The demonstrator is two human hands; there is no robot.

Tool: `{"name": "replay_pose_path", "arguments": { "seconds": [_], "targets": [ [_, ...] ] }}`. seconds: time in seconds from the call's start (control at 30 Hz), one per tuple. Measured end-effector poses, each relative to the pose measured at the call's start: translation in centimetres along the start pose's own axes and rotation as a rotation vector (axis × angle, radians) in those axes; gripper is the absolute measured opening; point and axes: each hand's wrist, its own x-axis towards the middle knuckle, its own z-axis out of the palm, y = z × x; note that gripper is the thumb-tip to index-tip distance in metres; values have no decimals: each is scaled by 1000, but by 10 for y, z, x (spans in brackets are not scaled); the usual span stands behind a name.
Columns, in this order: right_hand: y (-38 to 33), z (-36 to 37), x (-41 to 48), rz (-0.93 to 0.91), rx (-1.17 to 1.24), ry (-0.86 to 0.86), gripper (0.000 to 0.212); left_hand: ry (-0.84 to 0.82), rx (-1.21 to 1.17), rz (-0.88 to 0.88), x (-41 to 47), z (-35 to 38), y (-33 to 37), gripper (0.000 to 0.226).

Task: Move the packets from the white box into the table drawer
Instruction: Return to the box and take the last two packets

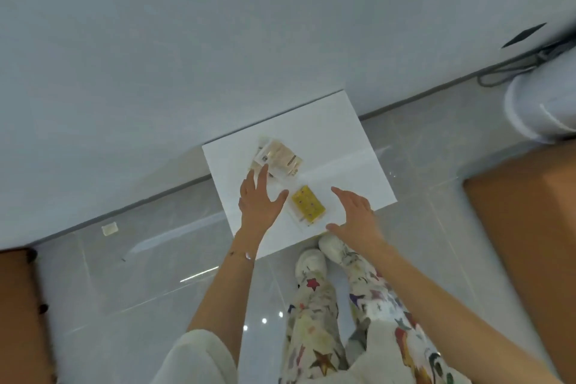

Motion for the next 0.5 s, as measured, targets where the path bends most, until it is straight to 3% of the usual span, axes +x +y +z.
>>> {"name": "replay_pose_path", "arguments": {
  "seconds": [0.13, 0.27, 0.33, 0.5],
  "targets": [
    [18, 70, 71, -28, 108, 85, 65, 155, -153, -36, 65, 48, -30, 86],
    [28, 103, 93, -76, -30, 149, 86, 299, -211, -158, 100, 74, -32, 92],
    [28, 111, 97, -153, -50, 113, 86, 375, -168, -222, 111, 82, -27, 95],
    [32, 108, 103, -108, 164, 40, 95, 438, -202, -328, 120, 88, -22, 85]
  ]
}}
